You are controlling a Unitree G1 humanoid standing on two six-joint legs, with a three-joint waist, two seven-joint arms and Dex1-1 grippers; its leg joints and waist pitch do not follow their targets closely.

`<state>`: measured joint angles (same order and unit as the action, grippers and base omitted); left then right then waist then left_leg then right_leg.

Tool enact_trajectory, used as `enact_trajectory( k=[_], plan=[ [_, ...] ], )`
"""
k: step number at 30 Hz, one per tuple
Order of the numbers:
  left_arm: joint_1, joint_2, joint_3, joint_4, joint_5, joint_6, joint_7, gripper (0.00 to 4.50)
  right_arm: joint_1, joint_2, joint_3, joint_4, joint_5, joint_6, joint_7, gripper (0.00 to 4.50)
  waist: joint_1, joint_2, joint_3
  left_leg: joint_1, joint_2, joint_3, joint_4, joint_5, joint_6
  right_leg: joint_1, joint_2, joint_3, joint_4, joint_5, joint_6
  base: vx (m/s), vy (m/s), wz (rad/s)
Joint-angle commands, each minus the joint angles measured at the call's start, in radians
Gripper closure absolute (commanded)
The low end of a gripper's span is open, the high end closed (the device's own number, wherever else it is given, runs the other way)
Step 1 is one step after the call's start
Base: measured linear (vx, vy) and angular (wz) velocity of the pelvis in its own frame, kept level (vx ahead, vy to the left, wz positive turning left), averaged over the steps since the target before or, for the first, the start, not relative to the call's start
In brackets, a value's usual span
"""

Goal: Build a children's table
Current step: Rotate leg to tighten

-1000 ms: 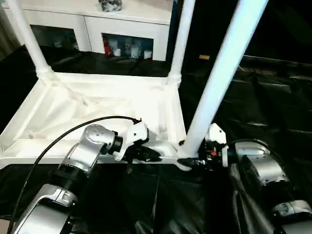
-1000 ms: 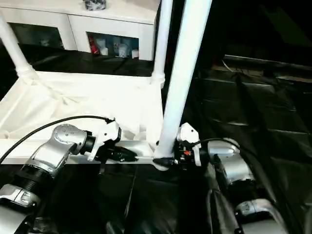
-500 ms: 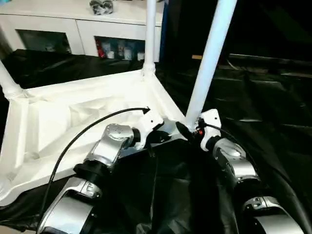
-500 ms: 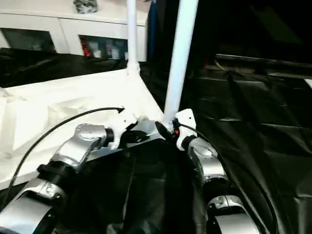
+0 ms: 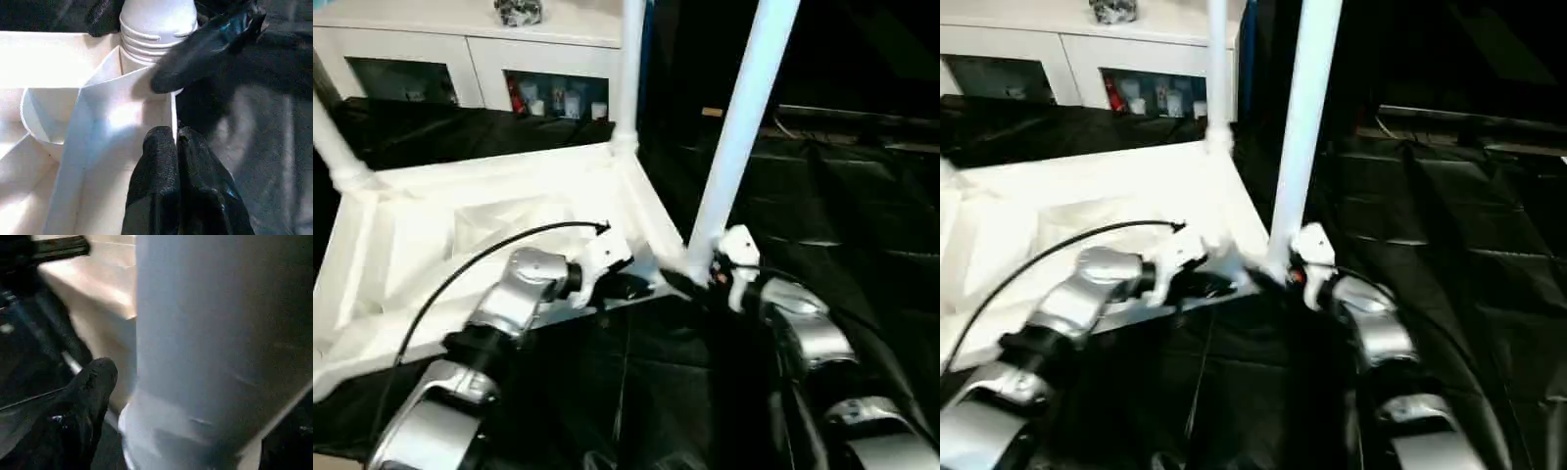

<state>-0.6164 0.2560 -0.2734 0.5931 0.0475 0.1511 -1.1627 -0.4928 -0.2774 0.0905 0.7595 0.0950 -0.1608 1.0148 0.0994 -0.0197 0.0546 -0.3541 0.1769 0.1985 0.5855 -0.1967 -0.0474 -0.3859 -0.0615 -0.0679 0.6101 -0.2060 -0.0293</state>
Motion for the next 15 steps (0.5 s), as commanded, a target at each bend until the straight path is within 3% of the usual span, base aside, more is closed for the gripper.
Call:
enact_trajectory(
  k=[1,6,15],
  plan=[
    [-0.014,-0.024,-0.028,-0.052,-0.034,-0.028,-0.041,4.50,0.022,0.000,0.074,-0.009,-0.008,0.018,0.110,0.65,0.003,-0.004,-0.054,0.008,0.075,-0.028,-0.069,-0.169,0.086,0.043,-0.104,0.059,-0.075,-0.159,-0.245,0.000,0.000,0.00],
    [-0.002,0.022,-0.027,-0.079,-0.050,-0.031,-0.108,4.50,0.033,-0.069,0.117,-0.033,0.000,0.053,0.299,0.97,0.019,-0.009,-0.054,0.008,0.078,-0.029,-0.069,-0.161,0.085,0.040,-0.107,0.059,-0.073,-0.183,-0.236,0.000,0.000,0.00],
    [0.024,0.071,-0.038,-0.101,-0.055,-0.046,-0.166,4.50,0.042,-0.084,0.127,-0.057,0.011,0.071,0.348,1.68,0.017,-0.009,-0.054,0.008,0.076,-0.030,-0.069,-0.147,0.077,0.041,-0.104,0.058,-0.070,-0.155,-0.244,0.000,0.000,0.00]
  ],
)
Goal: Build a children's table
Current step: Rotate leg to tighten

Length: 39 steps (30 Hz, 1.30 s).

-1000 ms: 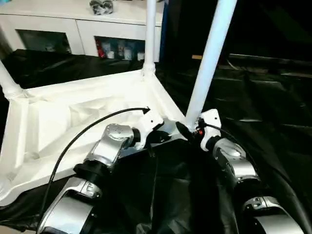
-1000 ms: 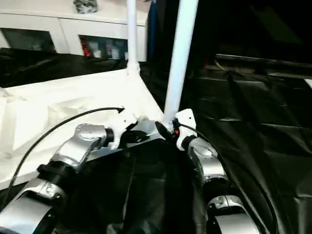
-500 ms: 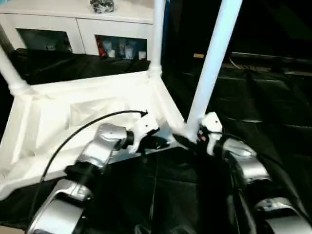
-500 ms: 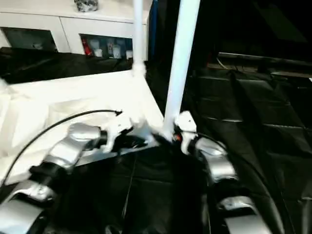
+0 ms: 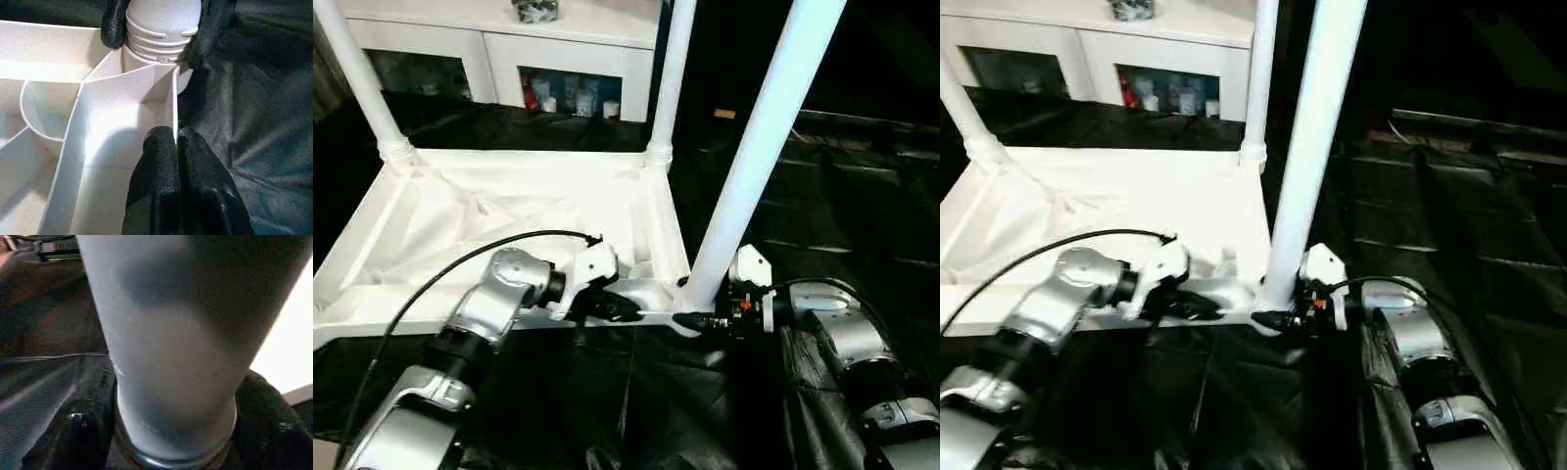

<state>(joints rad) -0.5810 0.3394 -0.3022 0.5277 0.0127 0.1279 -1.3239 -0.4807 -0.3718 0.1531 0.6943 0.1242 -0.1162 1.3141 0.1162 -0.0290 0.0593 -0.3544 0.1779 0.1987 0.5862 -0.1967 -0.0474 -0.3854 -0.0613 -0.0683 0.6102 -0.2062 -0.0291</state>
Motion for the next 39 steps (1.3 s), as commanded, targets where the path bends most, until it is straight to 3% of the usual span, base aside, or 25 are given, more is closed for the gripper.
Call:
enact_trajectory(
  k=[1,10,12,14,15,17,18,19,22,23,26,29,32,33,37,39],
  plan=[
    [-0.010,-0.011,-0.010,-0.034,-0.020,-0.026,-0.008,4.50,0.033,0.008,0.065,0.003,-0.016,0.028,0.053,1.71,0.001,0.006,-0.059,0.010,0.075,-0.030,-0.070,-0.149,0.075,0.039,-0.104,0.058,-0.071,-0.156,-0.245,0.000,0.000,0.00],
    [-0.014,-0.043,-0.002,-0.020,-0.004,-0.002,0.078,4.50,0.082,0.055,0.030,-0.038,0.007,0.081,-0.035,1.76,0.004,0.003,-0.059,0.011,0.076,-0.030,-0.071,-0.158,0.064,0.040,-0.104,0.059,-0.071,-0.152,-0.247,0.000,0.000,0.00],
    [-0.028,-0.071,0.013,0.001,0.010,0.016,0.153,4.50,0.076,0.103,-0.001,-0.010,-0.007,0.099,-0.187,1.76,0.001,0.000,-0.054,0.014,0.075,-0.031,-0.076,-0.192,0.048,0.035,-0.107,0.061,-0.079,-0.215,-0.238,0.000,0.000,0.00],
    [-0.051,-0.115,0.027,0.037,0.034,0.036,0.258,4.50,0.058,0.166,-0.038,0.050,-0.041,0.093,-0.404,1.77,-0.011,0.001,-0.049,0.023,0.072,-0.039,-0.081,-0.260,0.005,0.030,-0.114,0.061,-0.096,-0.367,-0.202,0.000,0.000,0.00],
    [-0.059,-0.134,0.028,0.047,0.043,0.042,0.294,4.50,0.052,0.186,-0.046,0.068,-0.054,0.091,-0.471,1.77,-0.018,-0.001,-0.048,0.019,0.071,-0.041,-0.084,-0.268,-0.007,0.030,-0.112,0.062,-0.100,-0.406,-0.181,0.000,0.000,0.00],
    [-0.071,-0.167,0.030,0.063,0.054,0.055,0.351,4.50,0.042,0.222,-0.063,0.093,-0.068,0.094,-0.584,1.77,-0.024,0.000,-0.047,0.021,0.070,-0.044,-0.086,-0.291,-0.016,0.028,-0.112,0.060,-0.105,-0.438,-0.162,0.000,0.000,0.00],
    [-0.075,-0.180,0.032,0.068,0.055,0.062,0.370,4.50,0.036,0.237,-0.071,0.102,-0.071,0.099,-0.630,1.77,-0.029,0.005,-0.049,0.022,0.070,-0.045,-0.086,-0.301,-0.017,0.026,-0.113,0.062,-0.105,-0.439,-0.160,0.000,0.000,0.00],
    [-0.080,-0.194,0.034,0.075,0.058,0.066,0.395,4.50,0.031,0.255,-0.079,0.108,-0.070,0.108,-0.666,1.78,-0.030,0.008,-0.048,0.021,0.071,-0.046,-0.086,-0.304,-0.018,0.026,-0.113,0.063,-0.106,-0.432,-0.160,0.000,0.000,0.00],
    [-0.093,-0.222,0.036,0.093,0.065,0.072,0.444,4.50,0.020,0.289,-0.088,0.116,-0.071,0.114,-0.725,1.78,-0.032,0.004,-0.050,0.022,0.068,-0.043,-0.085,-0.301,-0.014,0.024,-0.109,0.064,-0.106,-0.408,-0.160,0.000,0.000,0.00],
    [-0.100,-0.250,0.032,0.105,0.070,0.074,0.482,4.50,0.013,0.320,-0.080,0.114,-0.080,0.103,-0.755,1.78,-0.032,0.008,-0.051,0.019,0.068,-0.043,-0.085,-0.292,-0.010,0.026,-0.109,0.065,-0.104,-0.375,-0.165,0.000,0.000,0.00],
    [-0.097,-0.270,0.022,0.105,0.078,0.064,0.485,4.50,0.006,0.342,-0.075,0.113,-0.086,0.073,-0.764,1.08,-0.032,0.006,-0.054,0.015,0.069,-0.040,-0.084,-0.266,0.000,0.030,-0.107,0.066,-0.097,-0.301,-0.182,0.000,0.000,0.00],
    [-0.090,-0.273,0.015,0.099,0.082,0.057,0.476,4.50,0.004,0.342,-0.071,0.108,-0.081,0.072,-0.758,0.98,-0.032,0.007,-0.055,0.013,0.069,-0.039,-0.083,-0.245,0.013,0.033,-0.107,0.065,-0.093,-0.264,-0.192,0.000,0.000,0.00],
    [-0.065,-0.249,-0.001,0.065,0.069,0.035,0.416,4.50,0.007,0.309,-0.063,0.099,-0.093,0.053,-0.733,0.67,-0.030,0.001,-0.056,0.013,0.070,-0.037,-0.081,-0.225,0.023,0.034,-0.108,0.065,-0.089,-0.239,-0.199,0.000,0.000,0.00],
    [-0.051,-0.228,-0.010,0.044,0.058,0.012,0.366,4.50,0.014,0.283,-0.058,0.086,-0.089,0.043,-0.683,0.67,-0.031,-0.006,-0.057,0.011,0.070,-0.036,-0.081,-0.220,0.027,0.035,-0.107,0.065,-0.088,-0.236,-0.199,0.000,0.000,0.00],
    [-0.031,-0.201,-0.019,0.008,0.039,-0.001,0.295,4.50,0.026,0.245,-0.046,0.065,-0.083,0.029,-0.603,0.67,-0.027,-0.002,-0.060,0.008,0.070,-0.032,-0.074,-0.156,0.060,0.039,-0.107,0.066,-0.075,-0.128,-0.224,0.000,0.000,0.00],
    [-0.008,-0.153,-0.029,-0.033,0.012,-0.009,0.186,4.50,0.059,0.176,-0.014,0.014,-0.053,0.006,-0.414,0.67,-0.024,0.002,-0.063,0.006,0.069,-0.032,-0.071,-0.133,0.074,0.046,-0.106,0.064,-0.069,-0.076,-0.238,0.000,0.000,0.00]
  ],
)
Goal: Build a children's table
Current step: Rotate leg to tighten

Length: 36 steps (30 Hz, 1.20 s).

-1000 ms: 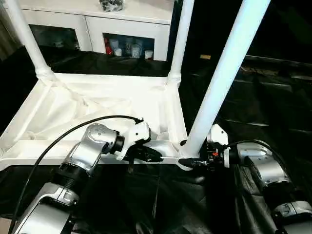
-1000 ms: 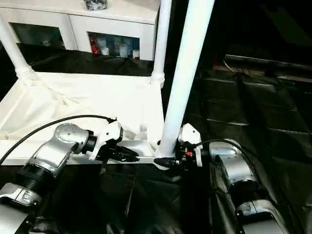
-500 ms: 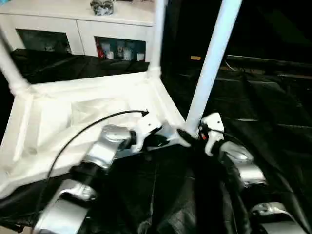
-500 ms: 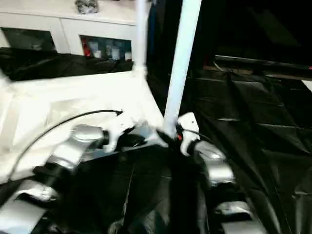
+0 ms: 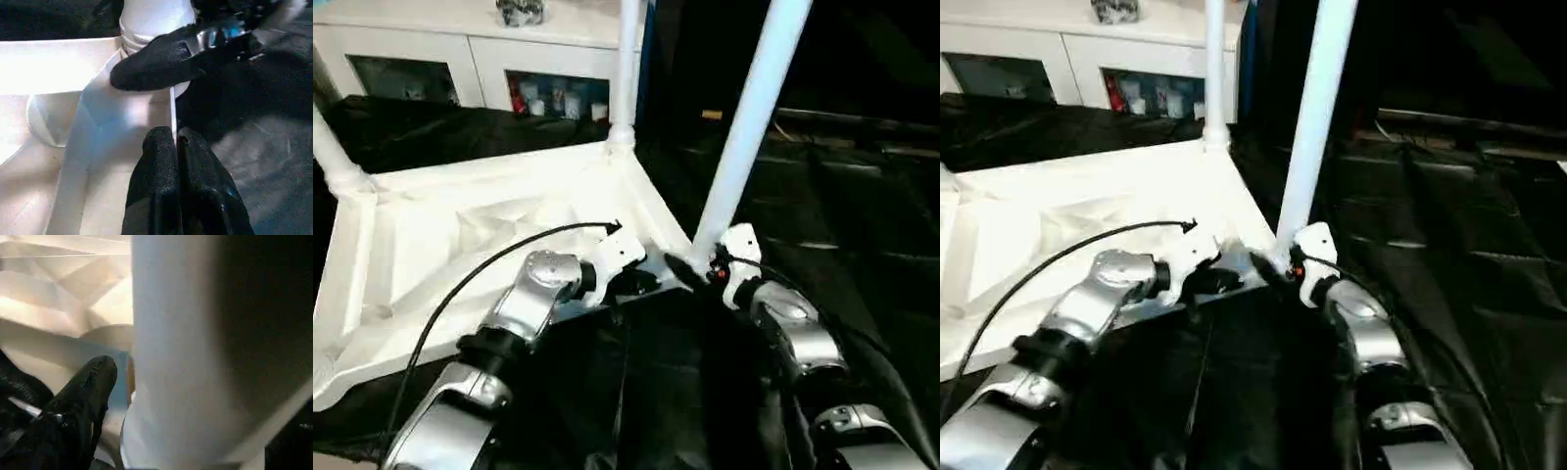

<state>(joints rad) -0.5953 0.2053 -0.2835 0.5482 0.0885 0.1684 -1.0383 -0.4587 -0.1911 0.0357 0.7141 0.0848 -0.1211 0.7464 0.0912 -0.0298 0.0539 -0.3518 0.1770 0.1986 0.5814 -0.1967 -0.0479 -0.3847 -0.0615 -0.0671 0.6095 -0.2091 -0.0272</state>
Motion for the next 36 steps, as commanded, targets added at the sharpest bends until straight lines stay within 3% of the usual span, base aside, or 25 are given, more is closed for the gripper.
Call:
enact_trajectory(
  k=[1,2,5,8,11,12,15,21,22,25,28,29,30,33,36],
  plan=[
    [0.007,-0.016,-0.048,-0.054,-0.065,-0.051,-0.105,4.50,0.039,-0.009,0.106,-0.009,-0.011,0.010,0.166,0.67,0.002,0.000,-0.057,0.003,0.070,-0.030,-0.065,-0.129,0.084,0.046,-0.105,0.063,-0.067,-0.054,-0.241,0.000,0.000,0.00],
    [0.011,0.003,-0.050,-0.060,-0.071,-0.055,-0.140,4.50,0.055,-0.041,0.122,-0.035,0.005,0.009,0.255,0.67,0.002,0.004,-0.059,0.004,0.070,-0.030,-0.063,-0.113,0.102,0.045,-0.103,0.063,-0.061,-0.005,-0.257,0.000,0.000,0.00],
    [0.005,0.024,-0.046,-0.057,-0.076,-0.058,-0.172,4.50,0.071,-0.086,0.147,-0.066,0.019,0.020,0.370,0.67,0.006,0.006,-0.056,0.003,0.070,-0.028,-0.063,-0.124,0.110,0.047,-0.099,0.059,-0.062,-0.014,-0.269,0.000,0.000,0.00],
    [-0.006,0.048,-0.038,-0.048,-0.082,-0.065,-0.211,4.50,0.079,-0.132,0.174,-0.088,0.024,0.028,0.480,0.67,0.015,0.007,-0.051,0.008,0.075,-0.029,-0.067,-0.179,0.084,0.043,-0.101,0.058,-0.073,-0.125,-0.253,0.000,0.000,0.00],
    [-0.007,0.077,-0.036,-0.053,-0.091,-0.064,-0.255,4.50,0.083,-0.166,0.194,-0.101,0.023,0.031,0.553,0.99,0.019,0.007,-0.051,0.011,0.077,-0.030,-0.069,-0.193,0.066,0.041,-0.103,0.060,-0.077,-0.178,-0.241,0.000,0.000,0.00],
    [-0.007,0.095,-0.036,-0.056,-0.098,-0.061,-0.284,4.50,0.083,-0.180,0.202,-0.115,0.031,0.045,0.590,1.01,0.020,-0.005,-0.051,0.011,0.076,-0.028,-0.068,-0.191,0.066,0.041,-0.101,0.059,-0.077,-0.180,-0.239,0.000,0.000,0.00],
    [-0.010,0.114,-0.036,-0.055,-0.100,-0.062,-0.306,4.50,0.080,-0.187,0.207,-0.128,0.042,0.056,0.615,1.34,0.025,0.004,-0.053,0.010,0.078,-0.030,-0.068,-0.176,0.069,0.040,-0.103,0.059,-0.073,-0.164,-0.243,0.000,0.000,0.00],
    [-0.014,0.121,-0.029,-0.040,-0.098,-0.064,-0.310,4.50,0.077,-0.176,0.209,-0.120,0.035,0.050,0.629,1.69,0.026,0.000,-0.055,0.007,0.076,-0.030,-0.065,-0.150,0.070,0.043,-0.105,0.058,-0.066,-0.108,-0.256,0.000,0.000,0.00],
    [-0.014,0.111,-0.025,-0.042,-0.096,-0.058,-0.289,4.50,0.077,-0.159,0.198,-0.105,0.032,0.041,0.596,1.72,0.025,-0.004,-0.055,0.006,0.075,-0.029,-0.065,-0.150,0.070,0.044,-0.104,0.058,-0.067,-0.115,-0.255,0.000,0.000,0.00],
    [-0.017,0.095,-0.025,-0.035,-0.090,-0.064,-0.246,4.50,0.083,-0.134,0.185,-0.097,0.041,0.044,0.542,1.77,0.025,-0.004,-0.052,0.008,0.076,-0.030,-0.068,-0.166,0.063,0.041,-0.105,0.058,-0.072,-0.162,-0.244,0.000,0.000,0.00],
    [-0.023,0.075,-0.014,-0.022,-0.081,-0.060,-0.189,4.50,0.087,-0.104,0.165,-0.088,0.040,0.055,0.468,1.78,0.021,-0.003,-0.048,0.012,0.075,-0.033,-0.073,-0.213,0.040,0.037,-0.108,0.060,-0.083,-0.257,-0.222,0.000,0.000,0.00],
    [-0.031,0.055,-0.003,-0.011,-0.076,-0.061,-0.144,4.50,0.080,-0.077,0.146,-0.066,0.023,0.057,0.371,1.78,0.017,-0.008,-0.046,0.014,0.074,-0.034,-0.074,-0.231,0.031,0.035,-0.109,0.061,-0.089,-0.298,-0.209,0.000,0.000,0.00],
    [-0.036,0.041,0.003,-0.004,-0.076,-0.060,-0.120,4.50,0.070,-0.060,0.131,-0.043,0.011,0.049,0.305,1.78,0.015,-0.005,-0.045,0.018,0.073,-0.037,-0.076,-0.250,0.019,0.030,-0.111,0.061,-0.095,-0.347,-0.198,0.000,0.000,0.00],
    [-0.055,0.013,0.014,0.016,-0.065,-0.061,-0.055,4.50,0.048,-0.016,0.094,0.000,0.005,0.043,0.183,1.79,0.006,-0.007,-0.045,0.008,0.072,-0.043,-0.082,-0.258,0.001,0.035,-0.111,0.059,-0.095,-0.385,-0.174,0.000,0.000,0.00],
    [-0.081,-0.043,0.023,0.045,-0.044,-0.028,0.063,4.50,0.019,0.043,0.070,0.043,-0.014,0.067,0.021,1.79,-0.005,-0.004,-0.047,0.014,0.073,-0.043,-0.081,-0.267,-0.008,0.031,-0.111,0.061,-0.096,-0.364,-0.176,0.000,0.000,0.00]
  ],
)
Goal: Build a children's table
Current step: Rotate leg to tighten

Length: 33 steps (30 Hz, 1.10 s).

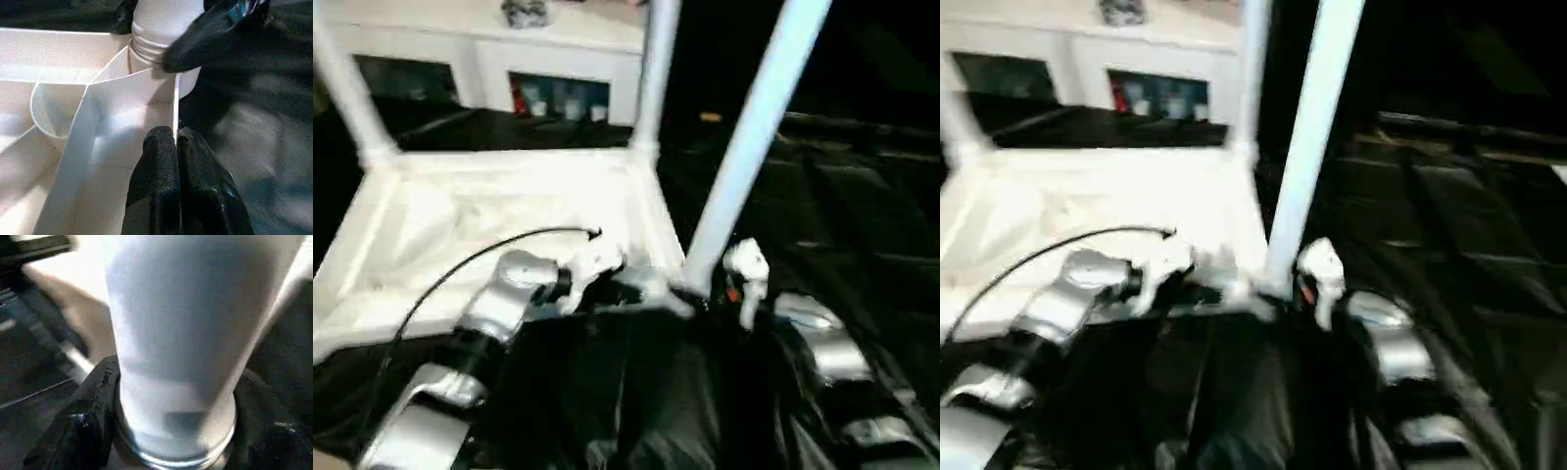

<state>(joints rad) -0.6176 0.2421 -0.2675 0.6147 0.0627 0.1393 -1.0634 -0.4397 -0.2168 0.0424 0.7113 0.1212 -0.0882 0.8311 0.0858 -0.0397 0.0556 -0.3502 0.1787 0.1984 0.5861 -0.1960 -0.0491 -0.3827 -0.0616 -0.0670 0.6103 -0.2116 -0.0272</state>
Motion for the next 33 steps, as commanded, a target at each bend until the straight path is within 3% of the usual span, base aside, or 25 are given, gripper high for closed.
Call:
enact_trajectory(
  k=[1,3,5,7,9,12,14,18,22,27,30,31,32,33],
  plan=[
    [-0.065,-0.098,0.008,-0.012,-0.011,0.014,0.127,4.50,-0.008,0.086,0.060,0.058,-0.060,0.039,-0.112,1.79,0.000,0.007,-0.050,0.013,0.071,-0.041,-0.084,-0.251,-0.006,0.028,-0.108,0.062,-0.093,-0.316,-0.187,0.000,0.000,0.00],
    [-0.071,-0.150,0.007,0.002,0.003,0.012,0.203,4.50,-0.037,0.131,0.060,0.108,-0.098,0.041,-0.258,1.79,-0.002,0.011,-0.052,0.010,0.068,-0.039,-0.083,-0.231,-0.005,0.030,-0.107,0.063,-0.088,-0.273,-0.201,0.000,0.000,0.00],
    [-0.069,-0.187,0.005,0.001,0.007,0.012,0.232,4.50,-0.061,0.167,0.051,0.145,-0.106,0.035,-0.340,1.79,-0.004,0.008,-0.055,0.007,0.066,-0.037,-0.080,-0.207,0.002,0.034,-0.108,0.062,-0.088,-0.248,-0.200,0.000,0.000,0.00],
    [-0.063,-0.193,-0.011,-0.002,0.013,0.001,0.222,4.50,-0.070,0.179,0.047,0.150,-0.104,0.024,-0.347,1.24,0.000,0.009,-0.056,0.007,0.066,-0.035,-0.076,-0.188,0.018,0.033,-0.107,0.063,-0.084,-0.205,-0.204,0.000,0.000,0.00],
    [-0.059,-0.193,-0.023,-0.003,0.017,-0.009,0.206,4.50,-0.079,0.187,0.039,0.155,-0.098,0.018,-0.339,1.10,0.000,0.007,-0.059,0.002,0.065,-0.033,-0.074,-0.158,0.034,0.038,-0.104,0.063,-0.076,-0.142,-0.214,0.000,0.000,0.00],
    [-0.042,-0.176,-0.033,-0.042,-0.002,-0.023,0.140,4.50,-0.078,0.171,0.042,0.136,-0.093,0.007,-0.292,0.81,0.002,0.014,-0.061,0.004,0.066,-0.031,-0.072,-0.127,0.057,0.039,-0.103,0.062,-0.068,-0.066,-0.236,0.000,0.000,0.00],
    [-0.039,-0.170,-0.038,-0.045,-0.001,-0.027,0.127,4.50,-0.076,0.160,0.048,0.134,-0.098,-0.004,-0.279,0.60,0.002,0.015,-0.061,0.004,0.066,-0.031,-0.072,-0.135,0.060,0.041,-0.104,0.061,-0.068,-0.066,-0.241,0.000,0.000,0.00],
    [-0.028,-0.131,-0.048,-0.054,0.001,-0.051,0.065,4.50,-0.059,0.096,0.073,0.110,-0.089,-0.029,-0.164,0.60,0.006,0.015,-0.058,0.005,0.068,-0.030,-0.072,-0.158,0.064,0.040,-0.105,0.062,-0.074,-0.101,-0.237,0.000,0.000,0.00],
    [-0.013,-0.079,-0.057,-0.075,-0.013,-0.076,-0.028,4.50,-0.022,0.012,0.114,0.055,-0.076,-0.051,0.044,0.60,0.004,0.014,-0.057,0.001,0.068,-0.031,-0.071,-0.164,0.077,0.044,-0.102,0.061,-0.073,-0.103,-0.239,0.000,0.000,0.00],
    [-0.011,-0.012,-0.068,-0.072,-0.023,-0.102,-0.145,4.50,0.013,-0.099,0.157,-0.036,-0.028,-0.034,0.325,0.60,0.013,0.018,-0.055,0.004,0.072,-0.028,-0.070,-0.173,0.090,0.043,-0.098,0.058,-0.076,-0.132,-0.239,0.000,0.000,0.00],
    [-0.015,0.024,-0.074,-0.067,-0.026,-0.109,-0.216,4.50,0.015,-0.144,0.173,-0.068,-0.005,-0.002,0.446,0.75,0.019,0.008,-0.054,0.006,0.074,-0.027,-0.070,-0.189,0.082,0.039,-0.101,0.058,-0.078,-0.181,-0.237,0.000,0.000,0.00],
    [-0.017,0.034,-0.074,-0.067,-0.028,-0.107,-0.232,4.50,0.016,-0.153,0.179,-0.073,-0.001,0.004,0.472,0.92,0.023,0.012,-0.053,0.005,0.074,-0.028,-0.071,-0.189,0.080,0.039,-0.102,0.058,-0.079,-0.197,-0.235,0.000,0.000,0.00],
    [-0.018,0.041,-0.073,-0.066,-0.030,-0.108,-0.242,4.50,0.016,-0.159,0.185,-0.078,-0.001,0.009,0.489,0.95,0.023,0.005,-0.054,0.005,0.075,-0.028,-0.071,-0.184,0.078,0.038,-0.102,0.058,-0.078,-0.200,-0.230,0.000,0.000,0.00],
    [-0.020,0.046,-0.071,-0.065,-0.033,-0.110,-0.249,4.50,0.015,-0.163,0.191,-0.080,-0.001,0.012,0.501,0.95,0.025,0.007,-0.054,0.005,0.074,-0.029,-0.071,-0.180,0.077,0.038,-0.103,0.058,-0.077,-0.200,-0.230,0.000,0.000,0.00]
  ],
)
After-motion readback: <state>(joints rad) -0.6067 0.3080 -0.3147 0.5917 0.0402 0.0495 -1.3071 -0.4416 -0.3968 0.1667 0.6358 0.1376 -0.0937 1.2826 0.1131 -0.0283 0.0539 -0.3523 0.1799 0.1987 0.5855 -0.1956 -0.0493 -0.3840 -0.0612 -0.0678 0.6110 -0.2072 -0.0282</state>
